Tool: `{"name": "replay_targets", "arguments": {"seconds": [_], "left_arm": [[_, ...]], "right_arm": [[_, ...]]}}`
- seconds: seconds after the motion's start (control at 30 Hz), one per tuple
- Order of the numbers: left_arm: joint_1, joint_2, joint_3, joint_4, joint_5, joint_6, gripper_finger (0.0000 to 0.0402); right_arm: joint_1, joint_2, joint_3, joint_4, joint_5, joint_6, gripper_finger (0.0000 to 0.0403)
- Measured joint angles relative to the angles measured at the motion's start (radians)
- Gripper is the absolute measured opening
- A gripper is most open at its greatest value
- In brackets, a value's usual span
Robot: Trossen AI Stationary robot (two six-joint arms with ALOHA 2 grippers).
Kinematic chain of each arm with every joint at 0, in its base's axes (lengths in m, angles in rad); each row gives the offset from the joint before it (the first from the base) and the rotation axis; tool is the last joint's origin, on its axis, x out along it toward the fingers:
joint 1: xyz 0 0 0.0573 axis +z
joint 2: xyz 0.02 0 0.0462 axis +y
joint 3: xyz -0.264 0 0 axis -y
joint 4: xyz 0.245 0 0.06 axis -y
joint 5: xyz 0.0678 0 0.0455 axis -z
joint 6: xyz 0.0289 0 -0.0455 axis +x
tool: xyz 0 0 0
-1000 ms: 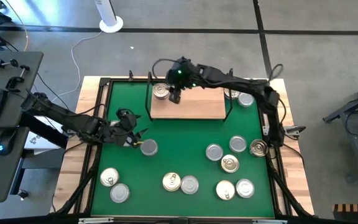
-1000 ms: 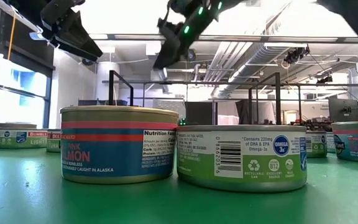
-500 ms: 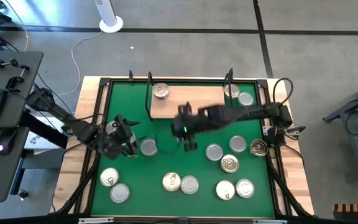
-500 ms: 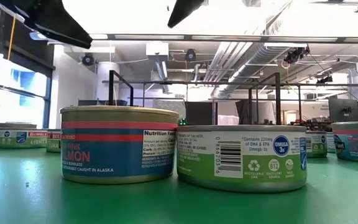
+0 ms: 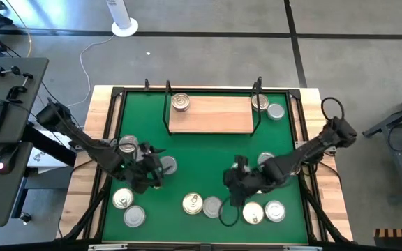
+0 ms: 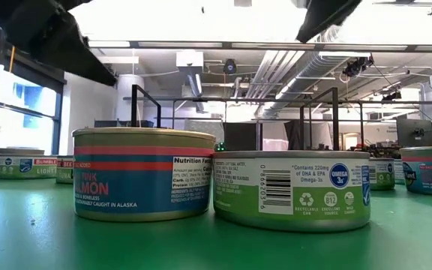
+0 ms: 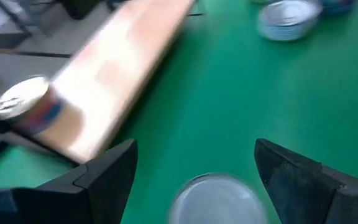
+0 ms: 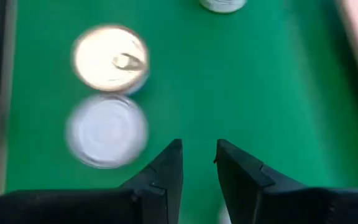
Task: Stack canned seafood by type on shelf
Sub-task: Put the green tuna can on the shelf
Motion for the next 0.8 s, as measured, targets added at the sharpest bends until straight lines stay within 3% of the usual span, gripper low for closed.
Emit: {"name": "replay_targets", "arguments": {"seconds": [0.17, 0.37, 0.57, 0.7, 0.8], "left_arm": [[0.031, 0.082, 0.000, 0.288, 0.193, 0.200, 0.0310], [0.049, 0.172, 0.000, 0.523, 0.399, 0.354, 0.0310], [0.070, 0.257, 0.000, 0.640, 0.531, 0.377, 0.0310], [0.101, 0.312, 0.000, 0.710, 0.567, 0.393, 0.0310], [0.132, 0.345, 0.000, 0.750, 0.594, 0.393, 0.0310]], "right_arm": [[0.045, 0.002, -0.122, 0.272, -0.149, -0.008, 0.0090], [0.067, 0.002, -0.296, 0.641, -0.165, 0.082, 0.0105], [0.118, 0.004, -0.345, 0.664, -0.121, 0.148, 0.0208], [0.158, 0.058, -0.354, 0.718, -0.013, 0.036, 0.0279], [0.174, 0.141, -0.356, 0.794, 0.009, -0.008, 0.0305]]}}
